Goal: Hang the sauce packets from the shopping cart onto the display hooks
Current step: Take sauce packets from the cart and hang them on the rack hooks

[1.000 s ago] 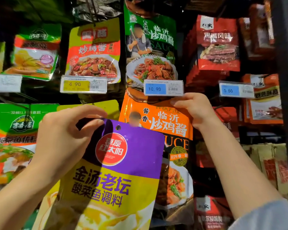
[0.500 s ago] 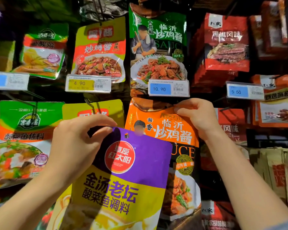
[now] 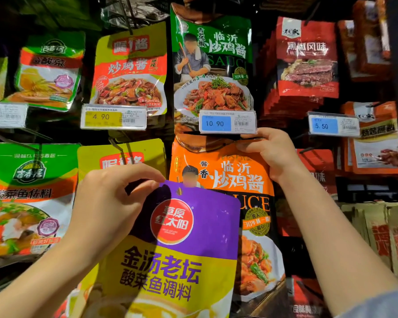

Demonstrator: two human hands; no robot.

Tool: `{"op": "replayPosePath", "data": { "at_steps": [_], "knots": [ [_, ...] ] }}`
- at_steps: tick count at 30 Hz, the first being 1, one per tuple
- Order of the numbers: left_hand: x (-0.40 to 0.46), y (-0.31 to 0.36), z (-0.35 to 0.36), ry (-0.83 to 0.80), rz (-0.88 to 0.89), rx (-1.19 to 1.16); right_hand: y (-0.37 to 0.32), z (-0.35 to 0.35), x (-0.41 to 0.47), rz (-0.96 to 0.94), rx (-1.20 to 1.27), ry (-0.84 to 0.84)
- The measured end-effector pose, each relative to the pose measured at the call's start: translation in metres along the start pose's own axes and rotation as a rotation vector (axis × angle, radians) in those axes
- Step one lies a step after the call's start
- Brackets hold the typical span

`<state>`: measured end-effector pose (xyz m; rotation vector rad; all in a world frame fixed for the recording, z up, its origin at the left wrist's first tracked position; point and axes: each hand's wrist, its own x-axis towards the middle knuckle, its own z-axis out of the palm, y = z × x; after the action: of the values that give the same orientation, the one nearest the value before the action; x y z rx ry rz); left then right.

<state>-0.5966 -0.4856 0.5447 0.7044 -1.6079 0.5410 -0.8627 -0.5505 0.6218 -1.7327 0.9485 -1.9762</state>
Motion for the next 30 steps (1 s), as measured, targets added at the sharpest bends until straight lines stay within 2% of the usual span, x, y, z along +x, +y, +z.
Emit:
{"op": "replayPosePath", "data": {
  "at_steps": [4,12,18,20,22,24,26,27,30],
  "knots": [
    [-0.001,-0.002,0.006,-0.015,-0.018,-0.023,-0.007,0.000,0.001,-0.035,0.004,-0.016],
    [0.001,-0.005,0.011,0.004,-0.026,-0.057,0.009,0.005,0.007,-0.017,-0.094,0.070],
    [-0.001,-0.001,0.000,0.035,-0.040,-0.069,0.034,0.010,0.013,-0.007,-0.190,0.127],
    [-0.003,0.000,-0.008,0.042,-0.052,-0.082,0.037,0.011,0.007,-0.023,-0.299,0.191],
    [-0.008,-0.001,-0.013,0.049,-0.076,-0.105,0.038,0.011,-0.018,-0.152,-0.461,0.278],
    [-0.010,-0.006,-0.016,0.049,-0.122,-0.143,0.041,0.013,-0.059,-0.416,-0.595,0.329],
    [-0.010,-0.012,-0.016,0.048,-0.172,-0.153,0.046,0.021,-0.101,-0.653,-0.732,0.278],
    [-0.010,-0.015,-0.017,0.047,-0.191,-0.158,0.050,0.026,-0.116,-0.725,-0.798,0.188],
    [-0.014,-0.025,-0.023,0.044,-0.218,-0.158,0.061,0.038,-0.133,-0.706,-0.968,-0.093]
  ]
}}
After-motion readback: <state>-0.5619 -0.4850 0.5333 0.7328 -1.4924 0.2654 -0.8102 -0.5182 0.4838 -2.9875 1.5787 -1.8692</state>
